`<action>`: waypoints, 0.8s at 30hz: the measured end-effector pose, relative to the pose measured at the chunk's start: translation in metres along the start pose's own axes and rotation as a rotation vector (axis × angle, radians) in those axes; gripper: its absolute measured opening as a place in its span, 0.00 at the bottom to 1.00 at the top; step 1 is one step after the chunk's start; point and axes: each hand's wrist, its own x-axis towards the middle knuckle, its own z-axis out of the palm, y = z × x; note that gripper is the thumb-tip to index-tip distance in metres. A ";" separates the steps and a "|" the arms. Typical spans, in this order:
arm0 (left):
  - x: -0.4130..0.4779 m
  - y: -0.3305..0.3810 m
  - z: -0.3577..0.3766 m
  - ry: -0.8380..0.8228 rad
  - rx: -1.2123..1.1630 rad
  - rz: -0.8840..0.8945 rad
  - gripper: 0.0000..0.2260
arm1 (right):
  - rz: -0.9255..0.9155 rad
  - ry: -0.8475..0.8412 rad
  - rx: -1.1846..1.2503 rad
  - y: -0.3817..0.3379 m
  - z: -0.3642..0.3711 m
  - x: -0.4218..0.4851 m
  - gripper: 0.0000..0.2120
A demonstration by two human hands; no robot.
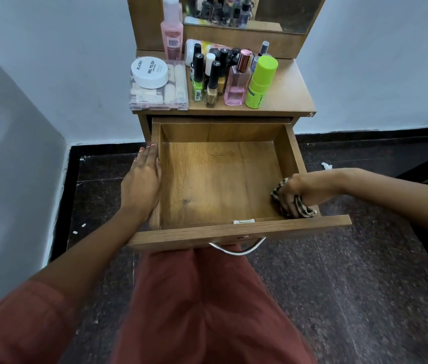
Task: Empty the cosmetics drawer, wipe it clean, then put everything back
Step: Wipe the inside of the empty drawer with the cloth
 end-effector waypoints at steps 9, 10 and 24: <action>0.001 0.001 0.000 -0.005 -0.005 -0.010 0.19 | 0.031 0.739 0.525 0.005 -0.009 -0.041 0.21; 0.001 0.000 0.000 -0.006 -0.007 -0.010 0.19 | 0.094 0.820 0.524 0.003 -0.007 -0.042 0.22; -0.002 0.001 0.001 -0.001 0.017 0.004 0.19 | 0.430 0.727 0.514 0.002 0.069 -0.031 0.11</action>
